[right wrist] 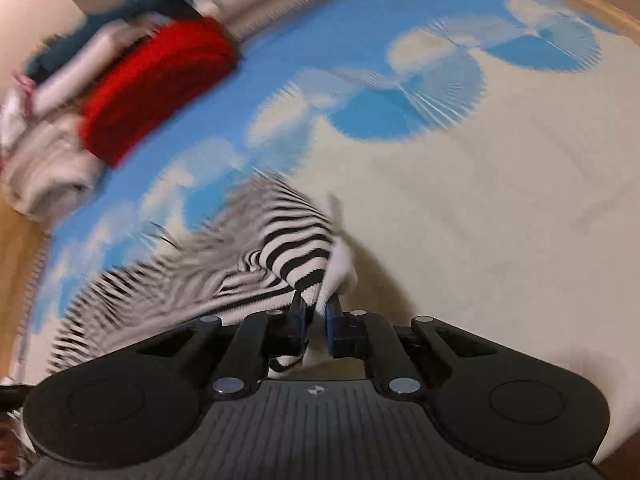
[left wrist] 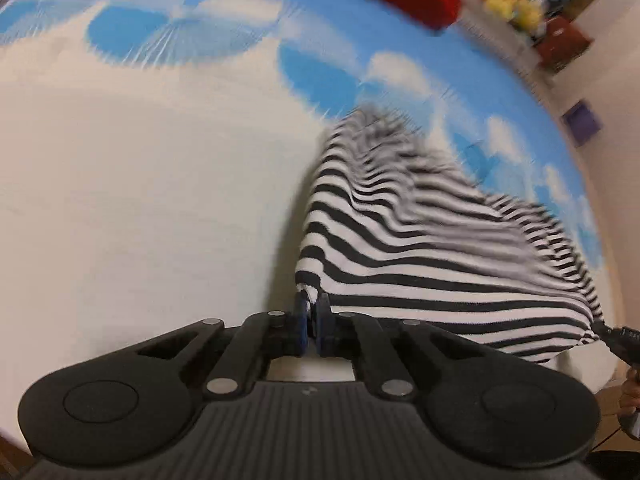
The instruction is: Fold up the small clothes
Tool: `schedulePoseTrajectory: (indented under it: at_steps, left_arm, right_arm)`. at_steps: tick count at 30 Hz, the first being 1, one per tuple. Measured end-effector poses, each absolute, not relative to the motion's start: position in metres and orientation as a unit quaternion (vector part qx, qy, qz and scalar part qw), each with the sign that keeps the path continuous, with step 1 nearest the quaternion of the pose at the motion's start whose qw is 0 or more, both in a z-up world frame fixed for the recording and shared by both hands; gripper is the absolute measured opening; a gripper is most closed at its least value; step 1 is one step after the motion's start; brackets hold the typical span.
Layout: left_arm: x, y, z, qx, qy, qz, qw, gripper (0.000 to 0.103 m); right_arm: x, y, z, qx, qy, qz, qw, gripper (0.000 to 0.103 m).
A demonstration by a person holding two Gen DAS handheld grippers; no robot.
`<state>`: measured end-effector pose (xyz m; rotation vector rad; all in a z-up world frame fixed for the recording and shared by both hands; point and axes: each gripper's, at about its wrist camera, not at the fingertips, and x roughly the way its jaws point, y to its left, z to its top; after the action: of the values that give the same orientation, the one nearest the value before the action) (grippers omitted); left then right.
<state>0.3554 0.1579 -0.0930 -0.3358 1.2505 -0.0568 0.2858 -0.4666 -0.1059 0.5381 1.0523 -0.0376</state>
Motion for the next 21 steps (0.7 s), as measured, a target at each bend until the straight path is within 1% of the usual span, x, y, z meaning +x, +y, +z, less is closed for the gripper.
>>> schedulePoseTrajectory:
  at_steps: [2, 3, 5, 6, 8, 10, 11, 14, 16, 17, 18, 20, 21]
  left_arm:
    - [0.357, 0.154, -0.111, -0.113, 0.623, -0.004, 0.774, 0.003]
    - [0.355, 0.155, -0.118, -0.094, 0.64, 0.006, 0.762, 0.0]
    - [0.351, 0.156, -0.126, -0.054, 0.657, 0.025, 0.751, 0.0]
    - [0.351, 0.156, -0.123, -0.061, 0.651, 0.02, 0.756, 0.0]
    - [0.349, 0.157, -0.106, -0.086, 0.614, 0.001, 0.784, 0.001]
    - [0.346, 0.15, -0.087, -0.086, 0.571, -0.017, 0.816, 0.002]
    - [0.346, 0.144, -0.082, -0.087, 0.559, -0.03, 0.824, 0.003]
    - [0.346, 0.12, -0.081, -0.073, 0.556, -0.073, 0.825, 0.003]
    - [0.347, 0.099, -0.088, -0.042, 0.564, -0.097, 0.819, 0.007]
    - [0.35, 0.092, -0.092, -0.029, 0.571, -0.104, 0.814, 0.011]
    - [0.352, 0.086, -0.099, -0.015, 0.581, -0.107, 0.807, 0.017]
    - [0.355, 0.085, -0.118, 0.008, 0.61, -0.092, 0.787, 0.022]
    - [0.356, 0.085, -0.127, 0.019, 0.628, -0.077, 0.774, 0.022]
  right_arm:
    - [0.286, -0.463, -0.121, 0.23, 0.542, -0.022, 0.808, 0.008]
    - [0.286, -0.459, -0.126, 0.213, 0.556, -0.021, 0.803, 0.008]
    - [0.287, -0.454, -0.13, 0.19, 0.567, -0.022, 0.801, 0.008]
    - [0.288, -0.453, -0.13, 0.185, 0.568, -0.021, 0.802, 0.008]
    - [0.292, -0.448, -0.125, 0.183, 0.561, -0.017, 0.807, 0.009]
    - [0.291, -0.445, -0.115, 0.171, 0.538, -0.02, 0.825, 0.015]
    - [0.29, -0.445, -0.109, 0.163, 0.522, -0.023, 0.837, 0.017]
    - [0.292, -0.438, -0.098, 0.157, 0.485, 0.006, 0.86, 0.018]
    - [0.295, -0.432, -0.099, 0.155, 0.485, 0.029, 0.86, 0.019]
    - [0.296, -0.429, -0.102, 0.149, 0.49, 0.042, 0.858, 0.02]
    - [0.299, -0.424, -0.107, 0.142, 0.499, 0.053, 0.853, 0.02]
    - [0.304, -0.414, -0.125, 0.117, 0.537, 0.069, 0.833, 0.022]
    - [0.306, -0.409, -0.137, 0.093, 0.562, 0.07, 0.819, 0.025]
